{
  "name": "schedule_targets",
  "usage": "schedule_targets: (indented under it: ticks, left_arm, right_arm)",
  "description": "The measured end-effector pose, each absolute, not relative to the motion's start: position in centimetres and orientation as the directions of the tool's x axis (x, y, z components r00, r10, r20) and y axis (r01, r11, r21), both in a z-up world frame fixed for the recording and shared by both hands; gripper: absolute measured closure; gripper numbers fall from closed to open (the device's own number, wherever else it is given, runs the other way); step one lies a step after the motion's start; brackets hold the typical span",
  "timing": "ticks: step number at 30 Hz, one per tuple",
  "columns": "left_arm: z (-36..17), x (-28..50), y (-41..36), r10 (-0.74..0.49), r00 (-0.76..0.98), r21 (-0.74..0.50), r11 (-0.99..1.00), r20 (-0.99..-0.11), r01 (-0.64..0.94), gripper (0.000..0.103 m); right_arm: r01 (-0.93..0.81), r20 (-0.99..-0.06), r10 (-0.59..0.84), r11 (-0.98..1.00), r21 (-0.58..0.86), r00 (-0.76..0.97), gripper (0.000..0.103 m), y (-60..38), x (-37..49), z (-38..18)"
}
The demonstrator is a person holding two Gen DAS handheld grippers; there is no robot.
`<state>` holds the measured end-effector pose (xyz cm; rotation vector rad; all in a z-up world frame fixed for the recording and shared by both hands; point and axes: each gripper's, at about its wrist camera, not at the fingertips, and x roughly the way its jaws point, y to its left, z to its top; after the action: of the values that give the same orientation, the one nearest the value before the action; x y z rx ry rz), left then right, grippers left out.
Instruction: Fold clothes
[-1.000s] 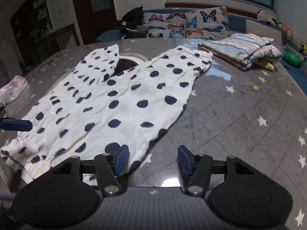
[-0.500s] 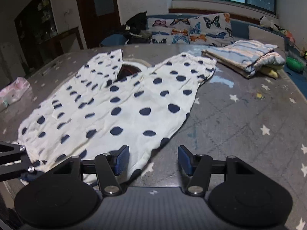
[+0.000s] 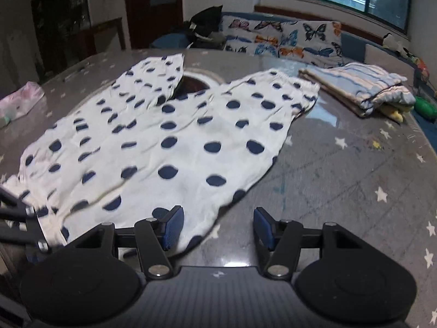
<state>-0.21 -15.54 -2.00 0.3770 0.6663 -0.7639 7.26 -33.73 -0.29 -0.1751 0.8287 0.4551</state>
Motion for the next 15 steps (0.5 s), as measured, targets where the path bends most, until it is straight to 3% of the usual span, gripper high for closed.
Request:
schedule_targets:
  ticks: [6, 15]
  left_arm:
    - [-2.0, 0.2, -15.7, -0.516, 0.522, 0.058, 0.672, -0.679, 0.738, 0.076]
    - [-2.0, 1.0, -15.2, -0.529, 0.506, 0.006, 0.687, -0.681, 0.726, 0.083]
  right_arm:
    - [-0.393, -0.727, 0.311, 0.917, 0.061, 0.612, 0.046, -35.5, 9.7, 1.0]
    - [-0.273, -0.726, 0.206, 0.962, 0.026, 0.656, 0.052, -37.8, 19.2, 1.4]
